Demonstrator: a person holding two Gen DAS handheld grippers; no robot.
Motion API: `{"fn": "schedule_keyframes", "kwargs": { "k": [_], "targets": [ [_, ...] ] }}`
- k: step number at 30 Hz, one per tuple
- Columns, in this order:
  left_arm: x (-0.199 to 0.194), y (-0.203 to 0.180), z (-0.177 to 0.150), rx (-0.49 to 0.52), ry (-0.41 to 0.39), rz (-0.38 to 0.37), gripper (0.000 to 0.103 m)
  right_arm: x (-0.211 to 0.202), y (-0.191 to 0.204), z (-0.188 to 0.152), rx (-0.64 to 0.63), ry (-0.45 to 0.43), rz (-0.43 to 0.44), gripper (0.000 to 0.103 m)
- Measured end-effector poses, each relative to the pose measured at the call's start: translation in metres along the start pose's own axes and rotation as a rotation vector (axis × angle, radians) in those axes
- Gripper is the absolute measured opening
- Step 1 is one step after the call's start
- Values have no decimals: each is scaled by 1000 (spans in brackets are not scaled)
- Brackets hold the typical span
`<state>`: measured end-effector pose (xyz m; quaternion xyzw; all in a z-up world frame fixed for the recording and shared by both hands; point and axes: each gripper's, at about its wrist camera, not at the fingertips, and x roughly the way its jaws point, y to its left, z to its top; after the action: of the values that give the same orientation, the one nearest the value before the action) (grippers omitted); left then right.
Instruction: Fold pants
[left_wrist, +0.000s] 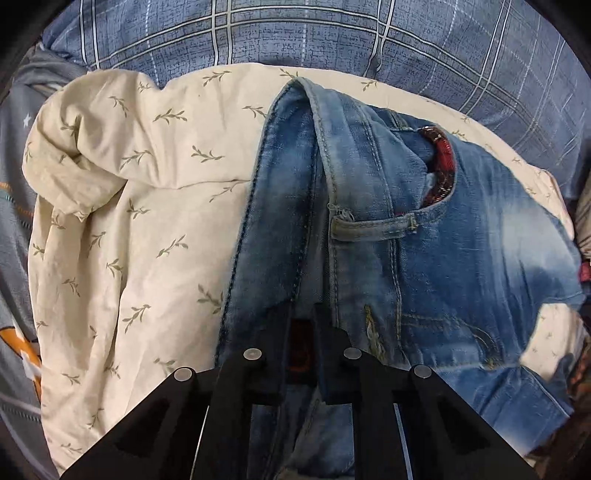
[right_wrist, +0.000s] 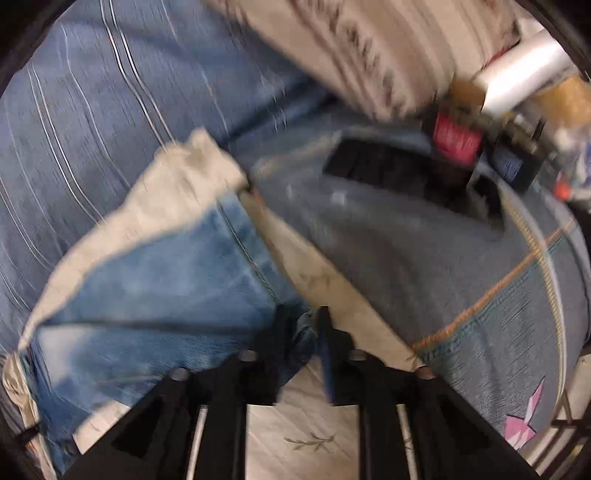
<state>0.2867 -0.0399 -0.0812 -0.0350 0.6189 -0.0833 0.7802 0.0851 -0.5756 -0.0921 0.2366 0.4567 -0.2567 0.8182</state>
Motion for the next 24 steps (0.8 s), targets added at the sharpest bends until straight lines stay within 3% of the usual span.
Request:
{"fn": "schedule_keyframes", "kwargs": {
  "k": [3,5,7,9,12,13,14,15,18,20,22,24],
  "targets": [
    [-15,11,11,-12,4,-18,12,-24,-6,11,25,-81,35,32],
    [-26,14,25,-32,-17,-14,15,-40,-7,23,38,-149,76,62],
    [-27,15,45,-67,-34,-29,29,-41,2,37,34,-155,131,75],
    [-17,15,62,-109,-32,-56,50,-31,15,48,2,-138,149,75],
    [7,8,78,-142,5,-91,50,3,41,57,-50,-65,85,74],
    [17,5,81,-148,27,-111,47,15,48,60,-63,-22,43,67],
    [24,0,82,-141,47,-134,24,21,52,59,-78,8,31,19],
    [25,-4,83,-120,47,-137,11,23,60,59,-110,21,50,7],
    [18,-13,88,-90,-41,-103,11,-19,83,66,-220,-198,47,7],
    [27,-15,94,-112,-57,-66,9,-37,80,81,-155,-295,62,7],
    [41,-17,96,-114,-58,-3,9,-24,80,94,-128,-297,19,7],
    [47,-23,94,-97,-85,28,9,8,76,98,-114,-211,-47,7]
  ]
}}
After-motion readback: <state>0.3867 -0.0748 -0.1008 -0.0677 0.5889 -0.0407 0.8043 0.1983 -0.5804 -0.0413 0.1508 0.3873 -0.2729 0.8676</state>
